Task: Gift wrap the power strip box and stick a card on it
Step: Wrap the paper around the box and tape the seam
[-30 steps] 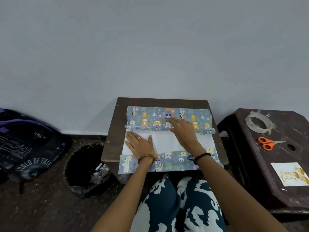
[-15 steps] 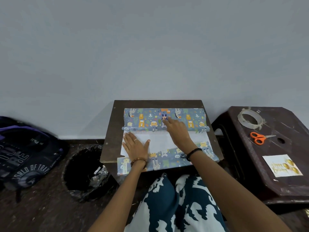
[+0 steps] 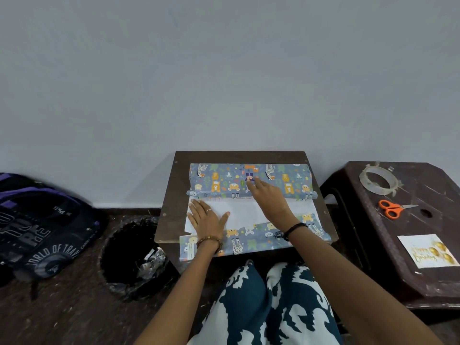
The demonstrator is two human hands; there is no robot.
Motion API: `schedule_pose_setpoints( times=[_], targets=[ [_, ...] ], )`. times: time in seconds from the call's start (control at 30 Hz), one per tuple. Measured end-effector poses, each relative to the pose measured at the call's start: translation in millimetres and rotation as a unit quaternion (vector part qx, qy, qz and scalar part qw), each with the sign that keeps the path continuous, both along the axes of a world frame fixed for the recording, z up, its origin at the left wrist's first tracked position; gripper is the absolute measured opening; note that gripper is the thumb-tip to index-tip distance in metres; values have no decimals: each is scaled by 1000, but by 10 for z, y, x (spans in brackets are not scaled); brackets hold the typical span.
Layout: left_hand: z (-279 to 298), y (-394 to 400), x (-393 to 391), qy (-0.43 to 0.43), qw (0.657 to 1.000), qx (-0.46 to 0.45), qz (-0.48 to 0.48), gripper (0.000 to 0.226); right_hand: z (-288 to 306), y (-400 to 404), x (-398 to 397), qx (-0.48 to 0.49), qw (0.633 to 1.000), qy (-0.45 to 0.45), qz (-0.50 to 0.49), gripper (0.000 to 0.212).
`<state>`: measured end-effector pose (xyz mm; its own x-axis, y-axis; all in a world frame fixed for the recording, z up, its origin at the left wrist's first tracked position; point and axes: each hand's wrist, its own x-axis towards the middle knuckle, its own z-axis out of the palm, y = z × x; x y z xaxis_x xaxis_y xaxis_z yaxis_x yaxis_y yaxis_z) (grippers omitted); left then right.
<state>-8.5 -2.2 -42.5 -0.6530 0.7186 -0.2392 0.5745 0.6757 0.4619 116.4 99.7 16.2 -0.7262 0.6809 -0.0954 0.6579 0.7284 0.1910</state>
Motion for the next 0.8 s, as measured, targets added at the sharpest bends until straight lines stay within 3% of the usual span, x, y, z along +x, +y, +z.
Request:
schedule_pose_setpoints(
  times=[0.37, 0.8],
  targets=[
    [-48, -12, 9, -1, 995, 88, 41, 81, 16, 43, 1, 28, 1000, 2, 12, 67],
    [-20, -10, 3, 29, 997, 63, 30, 78, 4, 35, -38, 43, 999, -5, 26, 63]
  ],
)
